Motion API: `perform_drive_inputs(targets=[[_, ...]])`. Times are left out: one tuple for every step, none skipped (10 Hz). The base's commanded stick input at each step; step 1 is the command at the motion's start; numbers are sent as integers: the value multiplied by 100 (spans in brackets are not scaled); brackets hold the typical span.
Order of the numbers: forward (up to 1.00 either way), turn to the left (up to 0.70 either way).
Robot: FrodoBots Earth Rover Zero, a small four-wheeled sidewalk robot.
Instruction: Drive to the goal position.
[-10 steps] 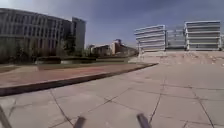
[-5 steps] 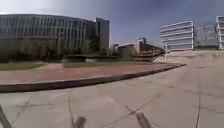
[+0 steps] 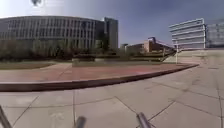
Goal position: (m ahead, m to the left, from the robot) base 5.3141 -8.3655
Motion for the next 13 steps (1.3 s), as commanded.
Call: perform_drive_inputs(targets=[[70, -35], [70, -35], [70, -35], [70, -35], [70, -35], [70, -35], [70, -35], [70, -35], [70, -35], [70, -35], [70, -35], [70, -35], [70, -35]])
